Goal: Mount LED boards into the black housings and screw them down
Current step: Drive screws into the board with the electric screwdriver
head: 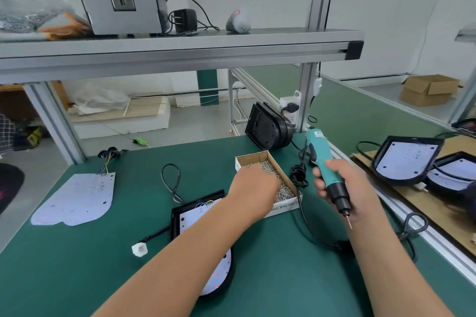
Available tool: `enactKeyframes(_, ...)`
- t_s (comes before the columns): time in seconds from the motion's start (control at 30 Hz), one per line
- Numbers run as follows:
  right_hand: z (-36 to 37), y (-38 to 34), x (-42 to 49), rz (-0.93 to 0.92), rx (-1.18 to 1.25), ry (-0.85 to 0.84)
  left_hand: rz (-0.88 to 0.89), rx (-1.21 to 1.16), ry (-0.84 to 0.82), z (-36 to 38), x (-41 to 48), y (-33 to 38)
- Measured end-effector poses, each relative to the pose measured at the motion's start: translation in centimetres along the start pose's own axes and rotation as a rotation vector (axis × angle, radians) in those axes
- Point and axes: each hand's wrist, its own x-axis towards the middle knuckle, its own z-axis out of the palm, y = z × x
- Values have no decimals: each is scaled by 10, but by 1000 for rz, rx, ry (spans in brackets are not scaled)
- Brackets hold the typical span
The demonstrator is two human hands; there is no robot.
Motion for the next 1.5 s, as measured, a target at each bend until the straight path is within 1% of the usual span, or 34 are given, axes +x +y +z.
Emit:
enactKeyframes(0.1,-1,2,0,-24,25,-17,-13,4,-68,2,17,3)
enactKeyframes(0.27,2,4,1,-34,19,-5,-15,-120,-96,6,24,-1)
enactKeyframes(0.53,5,3,1,-42,13,-9,-28,-244,1,13,17,-4)
enactKeyframes(0.73,11,4,-1,-35,3,10,-59,-362,28,7,14,-8)
enactKeyframes(0.77,12,3,-2,-29,7,11,-73,-429,34,5,13,-10)
enactKeyframes(0.83,13,3,-2,-18,17,15,-112,-645,54,-2,9,-16)
enactKeyframes(0.87,13,3,-2,-15,21,17,-139,-790,64,-7,6,-19)
enactKeyframes(0.93,15,4,-3,-15,37,13,-218,-1158,56,-16,-4,-27)
enactKeyframes(1.0,17,5,-4,-13,63,0,-293,-1556,-2,-25,-19,-37)
enactKeyframes(1.03,19,6,-5,-11,74,-8,-313,-1720,-35,-28,-27,-43)
enactKeyframes(1.1,24,9,-7,-11,93,-19,-330,-1950,-81,-32,-47,-57)
enactKeyframes(1.33,61,24,-20,-18,147,-67,-384,-2470,-160,-17,-113,-85)
enactKeyframes(1.5,105,32,-30,-28,217,-103,-454,-2682,-126,-5,-140,-87)
